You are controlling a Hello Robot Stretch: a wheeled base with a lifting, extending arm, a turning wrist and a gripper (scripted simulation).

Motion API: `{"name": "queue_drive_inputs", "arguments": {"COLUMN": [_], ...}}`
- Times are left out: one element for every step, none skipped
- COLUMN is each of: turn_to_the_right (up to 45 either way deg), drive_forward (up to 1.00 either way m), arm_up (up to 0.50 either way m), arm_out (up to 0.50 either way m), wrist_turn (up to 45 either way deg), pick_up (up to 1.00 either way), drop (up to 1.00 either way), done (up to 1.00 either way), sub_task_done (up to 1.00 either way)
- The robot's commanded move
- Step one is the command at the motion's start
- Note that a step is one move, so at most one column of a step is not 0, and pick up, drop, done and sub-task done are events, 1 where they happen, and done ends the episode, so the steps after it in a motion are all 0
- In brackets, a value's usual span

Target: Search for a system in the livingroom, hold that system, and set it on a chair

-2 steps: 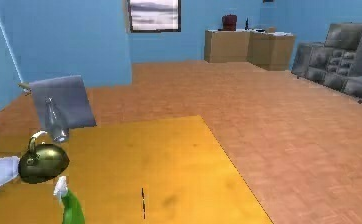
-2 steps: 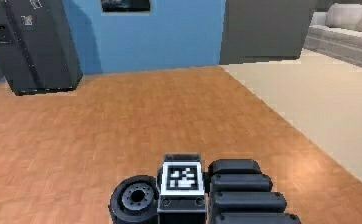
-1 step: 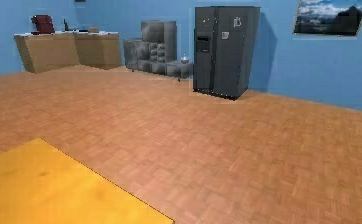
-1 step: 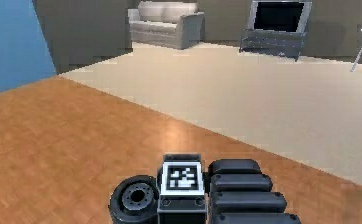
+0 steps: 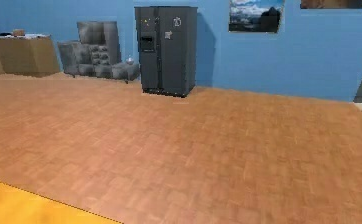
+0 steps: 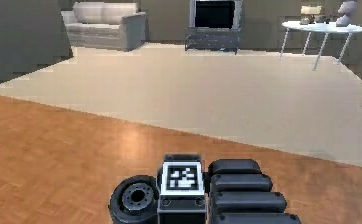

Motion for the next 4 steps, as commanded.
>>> {"name": "queue_drive_inputs", "arguments": {"turn_to_the_right": [-45.0, -45.0, -42.0, 45.0], "drive_forward": [0.0, 0.0, 0.0, 0.0], "arm_up": [0.0, 0.0, 0.0, 0.0], "arm_out": [0.0, 0.0, 0.0, 0.0], "wrist_turn": [0.0, 0.0, 0.0, 0.0], "pick_up": [0.0, 0.0, 0.0, 0.0], "drop": [0.0, 0.0, 0.0, 0.0], "done": [0.0, 0.0, 0.0, 0.0], "sub_task_done": [0.0, 0.0, 0.0, 0.0]}}
